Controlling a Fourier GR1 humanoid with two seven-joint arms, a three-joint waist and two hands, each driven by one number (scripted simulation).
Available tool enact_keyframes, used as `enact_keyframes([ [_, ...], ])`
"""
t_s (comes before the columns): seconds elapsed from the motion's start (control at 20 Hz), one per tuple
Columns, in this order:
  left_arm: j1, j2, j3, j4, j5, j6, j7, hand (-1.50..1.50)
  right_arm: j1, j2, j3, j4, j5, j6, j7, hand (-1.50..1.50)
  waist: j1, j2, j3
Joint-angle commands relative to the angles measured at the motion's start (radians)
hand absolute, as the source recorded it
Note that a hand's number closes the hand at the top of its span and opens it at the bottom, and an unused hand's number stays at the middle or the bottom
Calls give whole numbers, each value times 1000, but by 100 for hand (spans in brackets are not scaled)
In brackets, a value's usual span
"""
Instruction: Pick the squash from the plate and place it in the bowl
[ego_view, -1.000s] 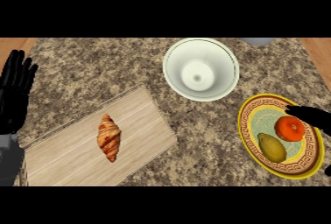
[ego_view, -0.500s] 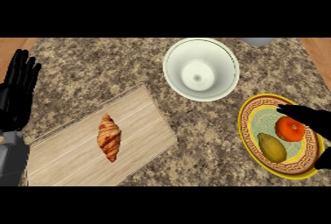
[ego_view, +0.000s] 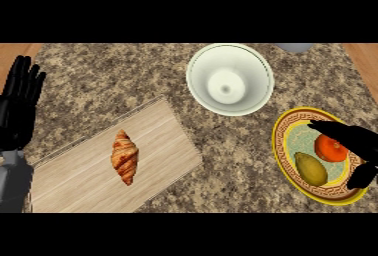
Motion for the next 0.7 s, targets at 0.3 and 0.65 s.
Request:
enact_keyframes([
  [0.3, -22, -39, -17, -1, -43, 10, 13, 0, -76, 25, -38, 172, 43, -179, -115, 150, -3, 1, 0],
  [0.65, 56, -19, 26, -89, -24, -30, 27, 0, -98, 22, -54, 189, 51, -203, -167, 150, 0, -1, 0],
])
